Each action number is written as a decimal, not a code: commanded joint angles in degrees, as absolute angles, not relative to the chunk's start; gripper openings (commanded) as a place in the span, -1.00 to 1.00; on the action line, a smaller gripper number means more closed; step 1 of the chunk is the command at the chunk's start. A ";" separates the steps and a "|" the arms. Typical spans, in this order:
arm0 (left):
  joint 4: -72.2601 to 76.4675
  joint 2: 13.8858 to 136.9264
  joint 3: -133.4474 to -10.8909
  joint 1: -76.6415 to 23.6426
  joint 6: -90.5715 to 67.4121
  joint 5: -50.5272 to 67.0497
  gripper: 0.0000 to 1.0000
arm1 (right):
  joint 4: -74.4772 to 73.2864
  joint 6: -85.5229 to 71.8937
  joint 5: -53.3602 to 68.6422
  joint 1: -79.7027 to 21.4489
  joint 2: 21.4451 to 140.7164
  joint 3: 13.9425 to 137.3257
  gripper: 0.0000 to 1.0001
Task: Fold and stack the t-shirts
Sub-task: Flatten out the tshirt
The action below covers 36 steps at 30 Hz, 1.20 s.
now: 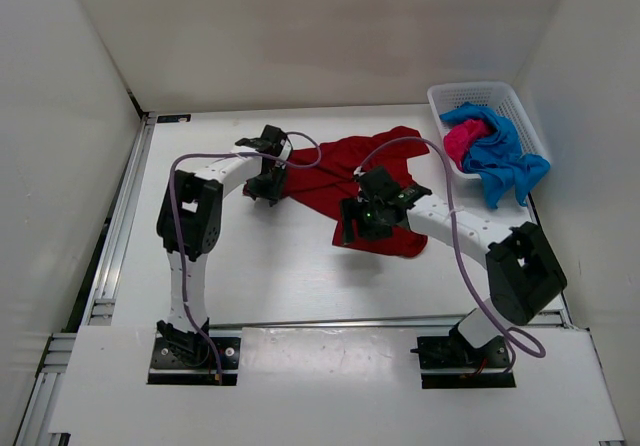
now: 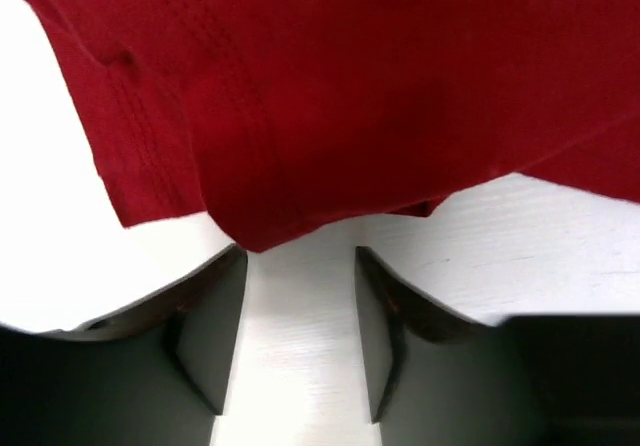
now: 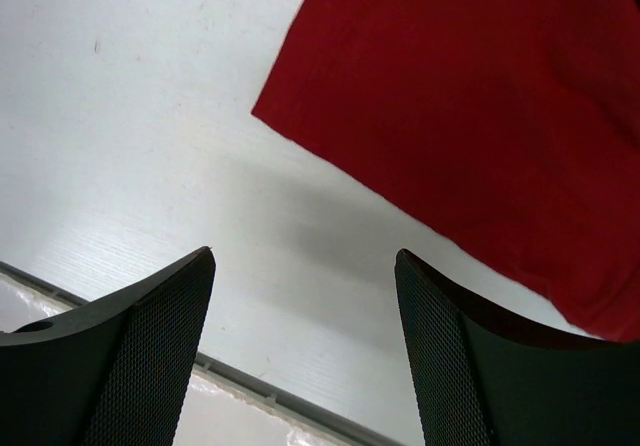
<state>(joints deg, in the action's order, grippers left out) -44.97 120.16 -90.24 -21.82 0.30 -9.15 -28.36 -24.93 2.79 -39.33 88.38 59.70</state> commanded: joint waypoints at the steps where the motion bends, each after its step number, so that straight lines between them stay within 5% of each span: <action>1: -44.74 114.09 -90.80 -21.80 0.00 -10.28 0.29 | -26.81 -23.03 4.57 -39.29 89.56 63.45 0.53; 4: -43.51 110.75 -90.00 -21.80 0.00 -12.39 0.62 | -26.81 -23.03 5.09 -39.81 90.09 63.46 0.53; 14: -44.74 117.95 -94.39 -20.65 0.00 -5.27 0.49 | -26.81 -22.50 6.24 -40.34 91.14 63.46 0.51; 22: -45.87 122.34 -98.52 -20.65 0.00 -6.85 -0.24 | -28.11 -21.97 4.58 -40.34 98.50 68.02 0.51; 25: -46.41 122.34 -99.14 -20.65 0.00 -8.17 -0.79 | -28.12 -21.97 2.91 -40.95 101.76 69.17 0.51; 28: -46.41 121.03 -98.62 -20.65 0.00 -8.78 -0.79 | -29.70 -21.97 1.15 -40.96 104.66 70.66 0.47; 32: -46.41 117.96 -97.56 -20.05 0.00 -9.32 -0.79 | -31.98 -21.45 1.14 -40.96 107.48 70.66 -0.25; 33: -46.41 117.17 -96.78 -20.04 0.00 -9.32 -0.79 | -31.99 -21.45 1.14 -40.96 107.49 69.71 -0.62; 36: -47.02 113.21 -94.75 -17.85 0.00 -9.32 -0.79 | -34.17 -21.45 1.14 -40.96 105.92 66.72 -1.00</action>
